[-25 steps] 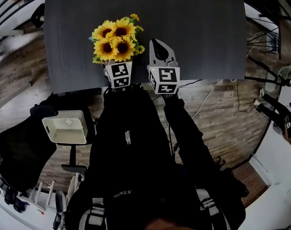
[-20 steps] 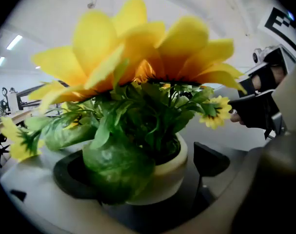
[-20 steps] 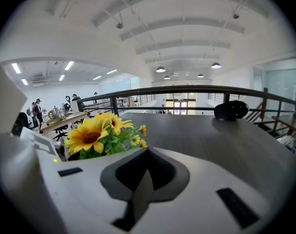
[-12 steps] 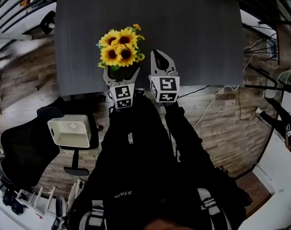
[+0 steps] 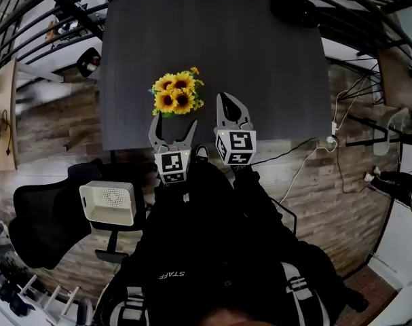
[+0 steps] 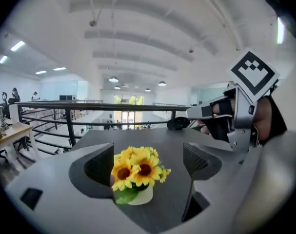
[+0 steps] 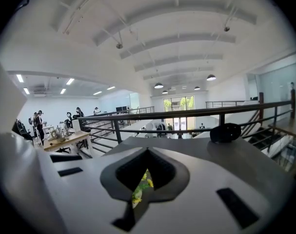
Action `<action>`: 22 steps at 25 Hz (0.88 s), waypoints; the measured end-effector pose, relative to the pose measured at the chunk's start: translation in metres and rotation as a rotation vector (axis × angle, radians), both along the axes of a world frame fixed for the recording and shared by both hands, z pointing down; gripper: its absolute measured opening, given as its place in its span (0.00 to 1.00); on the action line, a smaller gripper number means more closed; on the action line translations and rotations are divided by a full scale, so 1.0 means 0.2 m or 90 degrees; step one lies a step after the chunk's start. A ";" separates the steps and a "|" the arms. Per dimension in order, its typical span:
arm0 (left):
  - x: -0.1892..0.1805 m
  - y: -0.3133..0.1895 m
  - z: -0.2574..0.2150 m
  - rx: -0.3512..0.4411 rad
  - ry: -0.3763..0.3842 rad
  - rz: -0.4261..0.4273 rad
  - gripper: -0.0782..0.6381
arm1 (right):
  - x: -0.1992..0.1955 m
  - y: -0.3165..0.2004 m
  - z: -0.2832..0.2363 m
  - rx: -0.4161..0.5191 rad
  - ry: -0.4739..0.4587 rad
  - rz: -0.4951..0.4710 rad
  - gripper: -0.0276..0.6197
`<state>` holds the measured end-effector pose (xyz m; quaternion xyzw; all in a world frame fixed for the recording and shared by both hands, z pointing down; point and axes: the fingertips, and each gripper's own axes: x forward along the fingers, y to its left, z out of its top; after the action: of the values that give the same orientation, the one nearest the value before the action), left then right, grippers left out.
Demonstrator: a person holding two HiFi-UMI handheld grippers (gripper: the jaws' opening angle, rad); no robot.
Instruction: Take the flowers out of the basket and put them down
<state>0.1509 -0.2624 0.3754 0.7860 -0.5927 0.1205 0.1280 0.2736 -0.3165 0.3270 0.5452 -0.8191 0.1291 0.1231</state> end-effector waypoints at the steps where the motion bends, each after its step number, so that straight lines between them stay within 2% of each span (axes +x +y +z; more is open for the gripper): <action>1: 0.00 -0.02 -0.07 0.016 0.005 -0.004 0.73 | 0.00 0.01 -0.06 0.010 -0.003 0.001 0.06; 3: -0.02 -0.05 -0.22 0.049 0.015 -0.019 0.67 | 0.00 0.02 -0.16 0.027 -0.008 0.004 0.06; 6: -0.03 -0.11 -0.43 0.094 0.028 -0.041 0.51 | 0.01 0.02 -0.29 0.047 -0.016 0.010 0.06; 10: -0.05 -0.18 -0.60 0.122 0.031 -0.057 0.34 | 0.00 0.00 -0.42 0.072 -0.020 0.016 0.06; 13: -0.04 -0.20 -0.68 0.125 0.037 -0.054 0.25 | -0.01 0.01 -0.51 0.088 -0.023 0.013 0.06; 19: -0.01 -0.21 -0.92 0.162 0.032 -0.043 0.13 | -0.06 0.02 -0.69 0.119 -0.025 0.000 0.06; 22: 0.01 -0.23 -1.04 0.168 0.030 -0.033 0.11 | -0.06 0.02 -0.79 0.135 -0.032 -0.001 0.06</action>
<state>0.1523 -0.3079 0.1681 0.7828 -0.6206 0.0198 0.0405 0.2619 -0.3118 0.1686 0.5508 -0.8316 0.0550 0.0445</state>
